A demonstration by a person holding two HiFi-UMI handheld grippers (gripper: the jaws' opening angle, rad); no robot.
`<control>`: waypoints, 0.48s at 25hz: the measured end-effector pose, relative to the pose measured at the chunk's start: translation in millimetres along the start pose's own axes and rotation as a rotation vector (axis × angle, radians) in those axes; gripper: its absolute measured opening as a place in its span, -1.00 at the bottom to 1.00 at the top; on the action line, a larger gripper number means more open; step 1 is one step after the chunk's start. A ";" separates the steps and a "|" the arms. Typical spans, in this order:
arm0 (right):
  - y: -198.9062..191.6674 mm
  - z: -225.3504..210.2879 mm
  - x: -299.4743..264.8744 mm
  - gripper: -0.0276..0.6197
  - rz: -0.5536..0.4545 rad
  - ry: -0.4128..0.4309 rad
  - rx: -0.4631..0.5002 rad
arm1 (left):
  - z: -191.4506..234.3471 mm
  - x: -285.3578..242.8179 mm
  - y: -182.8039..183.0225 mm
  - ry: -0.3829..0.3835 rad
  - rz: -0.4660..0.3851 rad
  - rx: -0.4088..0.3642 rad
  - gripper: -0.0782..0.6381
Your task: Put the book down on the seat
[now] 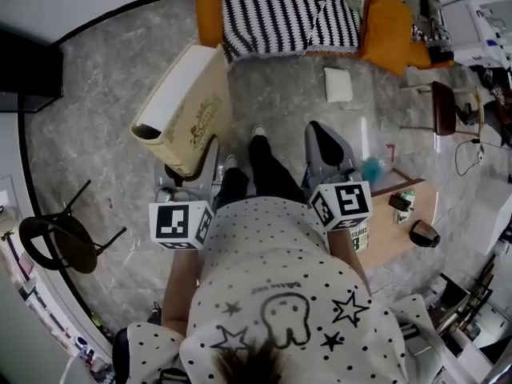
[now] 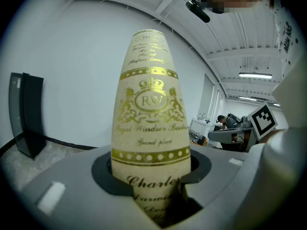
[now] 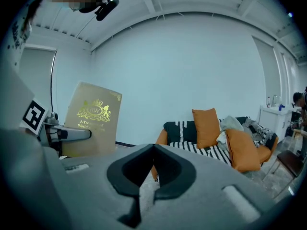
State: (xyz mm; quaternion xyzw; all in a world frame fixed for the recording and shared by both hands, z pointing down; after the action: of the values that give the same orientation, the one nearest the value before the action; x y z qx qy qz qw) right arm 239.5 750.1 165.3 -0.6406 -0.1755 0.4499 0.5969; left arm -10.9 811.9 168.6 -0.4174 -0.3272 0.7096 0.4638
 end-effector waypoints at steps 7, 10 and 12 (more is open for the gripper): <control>4.7 -53.1 -27.9 -0.92 -0.011 0.024 0.007 | -21.3 -44.9 6.3 0.032 -0.034 0.010 -0.15; 4.6 -67.2 -38.2 -0.92 -0.022 0.037 0.006 | -24.2 -52.8 4.2 0.061 -0.043 0.010 -0.15; 6.1 -77.1 -46.1 -0.92 -0.032 0.046 0.004 | -24.6 -60.0 5.6 0.079 -0.047 0.008 -0.15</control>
State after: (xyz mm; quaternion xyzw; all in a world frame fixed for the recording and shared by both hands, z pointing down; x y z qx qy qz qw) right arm 273.6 666.8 167.5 -0.6469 -0.1710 0.4260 0.6090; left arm 22.2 755.9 170.5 -0.4353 -0.3157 0.6828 0.4945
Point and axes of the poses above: the fingertips, and each gripper's own axes: x backward along the fingers, z to its left, y out of its top, the point moved 7 cm from there along x, backward along the fingers, and after that the axes turned 13 degrees about x, right-handed, at the moved point
